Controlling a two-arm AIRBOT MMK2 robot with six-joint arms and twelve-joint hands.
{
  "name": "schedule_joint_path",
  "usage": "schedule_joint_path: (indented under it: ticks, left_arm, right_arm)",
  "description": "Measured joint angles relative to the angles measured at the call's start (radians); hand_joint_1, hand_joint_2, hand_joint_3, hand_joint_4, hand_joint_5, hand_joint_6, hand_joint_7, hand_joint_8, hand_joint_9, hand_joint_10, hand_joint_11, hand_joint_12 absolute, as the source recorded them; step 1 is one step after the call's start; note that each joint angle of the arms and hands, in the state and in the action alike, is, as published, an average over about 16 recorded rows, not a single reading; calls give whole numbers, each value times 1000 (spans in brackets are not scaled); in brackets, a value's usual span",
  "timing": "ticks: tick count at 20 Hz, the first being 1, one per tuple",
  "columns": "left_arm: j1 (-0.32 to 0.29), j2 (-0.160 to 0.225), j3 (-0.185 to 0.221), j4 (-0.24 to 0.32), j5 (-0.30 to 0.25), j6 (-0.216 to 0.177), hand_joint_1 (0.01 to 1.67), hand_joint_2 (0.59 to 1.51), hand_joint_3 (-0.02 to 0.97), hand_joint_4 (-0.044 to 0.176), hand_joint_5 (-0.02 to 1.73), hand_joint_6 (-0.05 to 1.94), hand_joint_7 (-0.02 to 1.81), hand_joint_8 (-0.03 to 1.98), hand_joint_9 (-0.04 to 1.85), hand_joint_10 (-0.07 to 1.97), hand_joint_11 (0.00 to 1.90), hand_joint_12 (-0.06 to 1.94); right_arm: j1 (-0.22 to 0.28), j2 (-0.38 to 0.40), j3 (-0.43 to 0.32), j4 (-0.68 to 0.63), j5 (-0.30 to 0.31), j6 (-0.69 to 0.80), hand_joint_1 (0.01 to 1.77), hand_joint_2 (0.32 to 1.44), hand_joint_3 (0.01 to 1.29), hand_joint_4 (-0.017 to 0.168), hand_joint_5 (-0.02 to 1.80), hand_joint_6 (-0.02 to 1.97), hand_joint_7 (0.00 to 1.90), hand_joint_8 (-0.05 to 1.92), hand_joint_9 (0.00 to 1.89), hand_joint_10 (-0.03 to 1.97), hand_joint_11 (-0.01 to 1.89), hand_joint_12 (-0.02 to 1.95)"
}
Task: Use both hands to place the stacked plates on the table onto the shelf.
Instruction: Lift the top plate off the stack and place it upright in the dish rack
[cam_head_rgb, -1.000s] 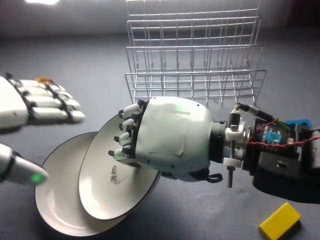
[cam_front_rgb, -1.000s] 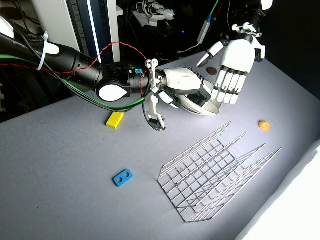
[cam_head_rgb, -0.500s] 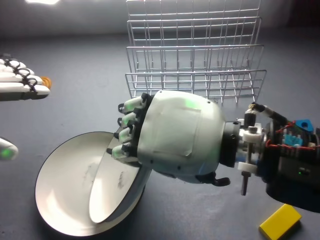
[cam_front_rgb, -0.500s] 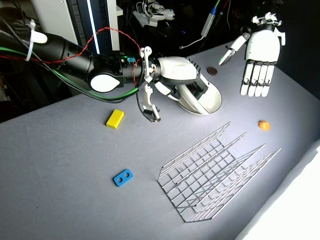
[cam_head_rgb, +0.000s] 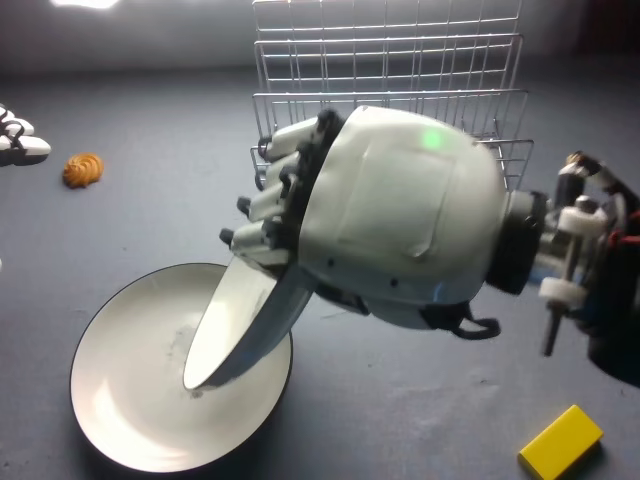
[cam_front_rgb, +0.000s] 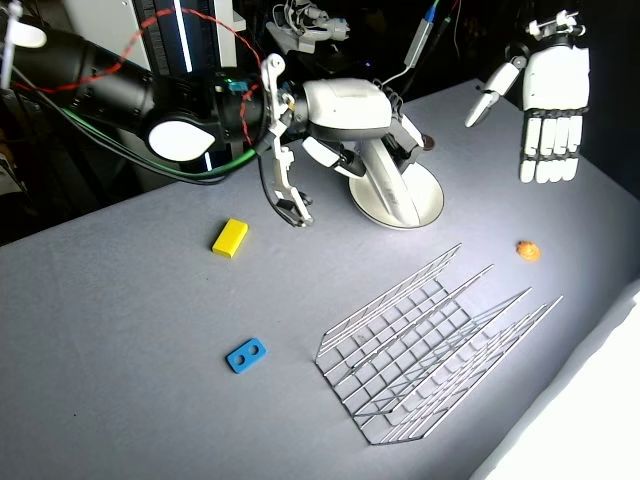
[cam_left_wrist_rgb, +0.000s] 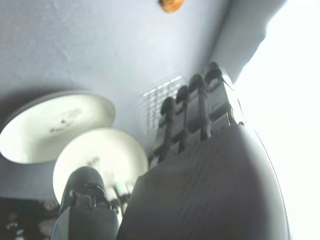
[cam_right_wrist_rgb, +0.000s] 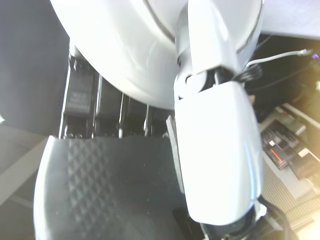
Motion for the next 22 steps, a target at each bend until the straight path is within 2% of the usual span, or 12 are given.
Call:
schedule_joint_path:
  ticks: [4,8,16,22]
  left_arm:
    - [6,0,13,5,-19,0,22,1081,21,5,72,11,55,9,45,14,21,103]
    - [18,0,21,39,-73,0,22,1083,21,5,70,11,51,9,41,14,22,98]
    - [39,-5,22,131,-235,0,22,1084,21,5,82,12,57,9,46,14,33,95]
    - [21,-35,17,234,-364,0,22,1080,21,5,87,12,62,9,52,14,31,101]
  right_arm:
    - [34,61,-40,7,-11,28,1296,1012,11,2,845,1243,952,974,905,1153,721,1375]
    - [81,111,-64,4,-44,84,1297,1012,11,4,829,1285,938,1004,898,1142,724,1387]
    - [194,167,-41,-3,-156,270,1296,1012,11,3,822,1287,932,987,894,1153,730,1413]
    - [278,182,16,1,-242,444,1301,1012,11,0,829,1230,949,965,894,1185,725,1403]
